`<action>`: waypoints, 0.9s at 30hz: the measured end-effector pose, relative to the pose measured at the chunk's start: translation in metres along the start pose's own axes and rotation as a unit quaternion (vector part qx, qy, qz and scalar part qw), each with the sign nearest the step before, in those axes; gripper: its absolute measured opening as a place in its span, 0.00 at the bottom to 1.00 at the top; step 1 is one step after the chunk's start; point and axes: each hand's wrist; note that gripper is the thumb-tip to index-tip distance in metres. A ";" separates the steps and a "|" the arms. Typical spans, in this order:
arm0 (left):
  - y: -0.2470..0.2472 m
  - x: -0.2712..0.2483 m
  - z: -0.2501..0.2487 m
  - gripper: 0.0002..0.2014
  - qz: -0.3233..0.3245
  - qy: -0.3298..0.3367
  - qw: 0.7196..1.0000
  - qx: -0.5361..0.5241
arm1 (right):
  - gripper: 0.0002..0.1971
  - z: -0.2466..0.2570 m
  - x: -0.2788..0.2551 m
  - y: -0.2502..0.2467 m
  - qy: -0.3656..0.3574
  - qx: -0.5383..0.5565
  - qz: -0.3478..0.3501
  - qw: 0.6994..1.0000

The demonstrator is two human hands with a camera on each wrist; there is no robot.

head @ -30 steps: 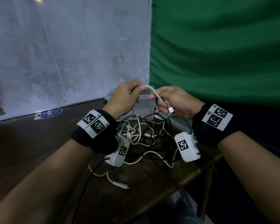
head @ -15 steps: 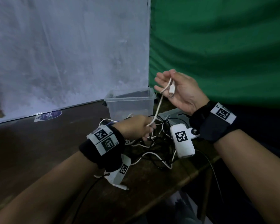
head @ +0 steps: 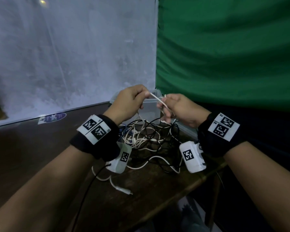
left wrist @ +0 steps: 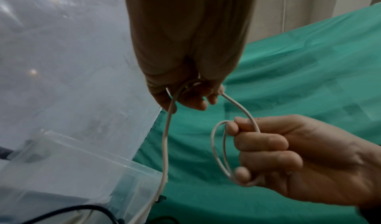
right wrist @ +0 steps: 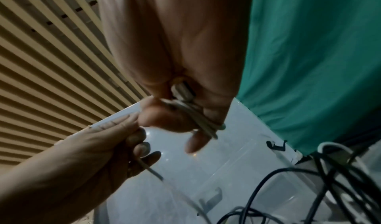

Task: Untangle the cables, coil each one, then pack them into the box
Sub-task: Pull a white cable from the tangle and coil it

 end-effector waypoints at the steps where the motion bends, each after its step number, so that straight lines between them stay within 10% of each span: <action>1: 0.001 0.002 0.002 0.09 -0.028 -0.002 1.000 -0.009 | 0.16 0.003 -0.002 0.002 -0.001 0.025 0.002 1.000; 7: 0.020 0.007 0.014 0.09 -0.052 -0.048 0.996 -0.055 | 0.20 0.011 -0.008 0.007 0.016 0.100 0.051 0.994; 15: 0.053 -0.015 0.014 0.10 0.229 -0.101 0.968 0.011 | 0.17 0.026 -0.004 -0.003 -0.054 0.319 -0.061 0.944; 22: 0.029 -0.016 0.020 0.08 0.310 -0.049 0.946 0.076 | 0.14 -0.003 0.009 -0.013 -0.057 -0.066 -0.200 0.976; 27: 0.018 -0.004 0.010 0.11 0.180 -0.019 0.979 0.091 | 0.13 -0.012 0.005 -0.014 0.010 -0.226 -0.074 0.971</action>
Point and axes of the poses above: each hand's wrist, its own x-axis towards the middle knuckle, its own y-axis out of the palm, z = x × y, and after that the axes turned 5 degrees about z, right-handed
